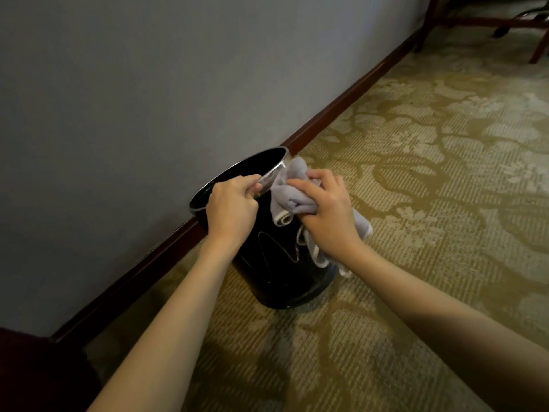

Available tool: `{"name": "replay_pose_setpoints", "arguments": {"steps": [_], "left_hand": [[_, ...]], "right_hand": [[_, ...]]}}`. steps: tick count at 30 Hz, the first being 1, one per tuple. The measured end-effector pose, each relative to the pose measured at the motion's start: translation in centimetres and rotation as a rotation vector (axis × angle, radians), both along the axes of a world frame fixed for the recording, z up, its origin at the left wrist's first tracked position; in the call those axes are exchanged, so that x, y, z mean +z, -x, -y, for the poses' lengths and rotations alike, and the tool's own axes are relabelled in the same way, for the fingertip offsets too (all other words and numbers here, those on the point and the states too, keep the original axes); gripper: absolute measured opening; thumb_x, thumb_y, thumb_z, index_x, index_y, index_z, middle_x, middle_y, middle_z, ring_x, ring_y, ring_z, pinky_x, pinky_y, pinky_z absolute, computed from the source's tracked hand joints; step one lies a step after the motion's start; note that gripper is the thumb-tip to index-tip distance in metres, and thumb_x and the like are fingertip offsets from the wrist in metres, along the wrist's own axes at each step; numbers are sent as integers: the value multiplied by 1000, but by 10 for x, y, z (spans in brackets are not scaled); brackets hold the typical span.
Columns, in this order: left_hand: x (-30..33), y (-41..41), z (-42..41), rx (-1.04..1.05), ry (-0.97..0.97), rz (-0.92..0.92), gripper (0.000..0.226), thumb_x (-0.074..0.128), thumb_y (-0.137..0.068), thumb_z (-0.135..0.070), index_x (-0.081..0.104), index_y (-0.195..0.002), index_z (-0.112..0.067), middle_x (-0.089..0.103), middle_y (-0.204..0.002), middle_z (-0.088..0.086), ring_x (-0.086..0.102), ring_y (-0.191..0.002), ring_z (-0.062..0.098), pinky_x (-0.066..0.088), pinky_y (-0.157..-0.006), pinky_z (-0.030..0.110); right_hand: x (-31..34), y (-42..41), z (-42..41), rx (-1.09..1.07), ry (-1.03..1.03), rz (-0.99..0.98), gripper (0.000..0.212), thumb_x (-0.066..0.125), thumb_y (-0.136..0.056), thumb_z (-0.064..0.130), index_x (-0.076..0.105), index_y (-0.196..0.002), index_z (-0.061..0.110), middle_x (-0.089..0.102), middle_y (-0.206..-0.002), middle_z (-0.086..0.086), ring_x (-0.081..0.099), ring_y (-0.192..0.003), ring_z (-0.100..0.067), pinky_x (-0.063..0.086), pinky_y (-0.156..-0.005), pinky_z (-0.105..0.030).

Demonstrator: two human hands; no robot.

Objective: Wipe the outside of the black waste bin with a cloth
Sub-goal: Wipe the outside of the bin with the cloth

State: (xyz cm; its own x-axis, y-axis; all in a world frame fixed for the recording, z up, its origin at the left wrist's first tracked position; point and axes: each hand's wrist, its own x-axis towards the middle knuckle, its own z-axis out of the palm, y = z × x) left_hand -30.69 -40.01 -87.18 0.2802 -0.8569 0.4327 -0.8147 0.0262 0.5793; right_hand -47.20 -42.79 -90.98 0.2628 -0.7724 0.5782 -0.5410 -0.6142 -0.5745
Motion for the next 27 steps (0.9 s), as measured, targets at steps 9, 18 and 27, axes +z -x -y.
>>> {"name": "replay_pose_setpoints", "arguments": {"steps": [9, 18, 27], "left_hand": [[0, -21, 0, 25, -24, -104, 24, 56, -91, -15, 71, -110, -14, 74, -96, 5, 67, -93, 22, 52, -85, 35], [-2, -8, 3, -12, -2, -60, 21, 55, -92, -16, 73, -104, -13, 73, -89, 7, 66, -86, 25, 54, -79, 42], [-1, -5, -2, -38, 13, 7, 26, 48, -85, -24, 70, -86, -11, 70, -76, 10, 63, -74, 32, 52, -66, 48]], "right_hand": [[-86, 50, -49, 170, -78, -285, 52, 73, -68, 8, 63, -116, 26, 53, -119, -11, 48, -95, -30, 48, -77, -49], [-61, 53, -31, 184, -71, -295, 47, 73, -68, -2, 70, -111, 17, 59, -112, -16, 52, -89, -35, 48, -72, -51], [-25, 5, -11, 8, 95, -24, 43, 65, -74, 3, 70, -113, 19, 57, -115, -13, 48, -95, -33, 45, -79, -47]]}}
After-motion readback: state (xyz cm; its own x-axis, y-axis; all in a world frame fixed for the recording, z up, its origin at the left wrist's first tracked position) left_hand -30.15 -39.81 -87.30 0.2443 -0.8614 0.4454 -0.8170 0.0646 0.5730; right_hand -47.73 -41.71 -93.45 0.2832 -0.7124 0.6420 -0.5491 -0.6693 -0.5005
